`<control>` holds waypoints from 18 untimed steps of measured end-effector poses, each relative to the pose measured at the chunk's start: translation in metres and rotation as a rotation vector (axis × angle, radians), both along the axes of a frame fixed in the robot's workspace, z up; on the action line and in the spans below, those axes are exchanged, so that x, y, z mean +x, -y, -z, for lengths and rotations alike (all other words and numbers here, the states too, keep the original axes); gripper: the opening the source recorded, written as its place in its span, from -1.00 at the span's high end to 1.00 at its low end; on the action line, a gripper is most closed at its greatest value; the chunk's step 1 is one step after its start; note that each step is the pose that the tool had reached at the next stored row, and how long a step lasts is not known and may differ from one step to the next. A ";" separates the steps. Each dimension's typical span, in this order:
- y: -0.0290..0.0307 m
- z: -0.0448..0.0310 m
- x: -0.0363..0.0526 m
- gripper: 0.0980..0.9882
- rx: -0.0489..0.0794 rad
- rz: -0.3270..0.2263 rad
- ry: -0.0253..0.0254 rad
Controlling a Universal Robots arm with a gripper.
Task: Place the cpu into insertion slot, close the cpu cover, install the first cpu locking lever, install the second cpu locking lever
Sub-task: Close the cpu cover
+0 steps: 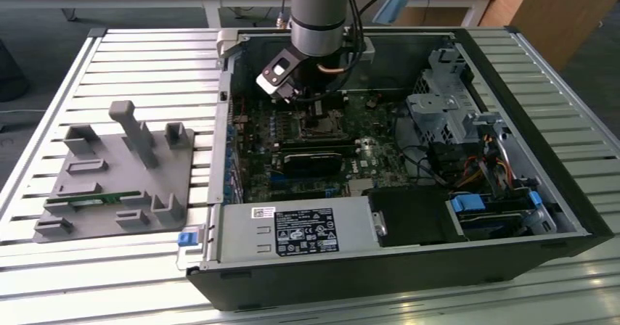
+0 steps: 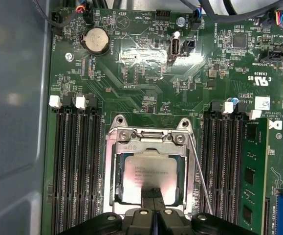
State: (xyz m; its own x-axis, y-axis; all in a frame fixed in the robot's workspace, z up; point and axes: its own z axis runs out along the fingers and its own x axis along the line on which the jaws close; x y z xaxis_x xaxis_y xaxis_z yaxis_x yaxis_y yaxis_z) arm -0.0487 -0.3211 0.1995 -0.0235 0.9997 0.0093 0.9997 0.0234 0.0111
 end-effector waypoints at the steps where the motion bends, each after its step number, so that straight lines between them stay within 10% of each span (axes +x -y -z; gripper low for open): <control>1: 0.0000 -0.0003 0.0000 0.98 0.000 0.000 0.0003; 18: 0.0000 -0.0083 0.0117 0.98 0.000 0.000 -0.0002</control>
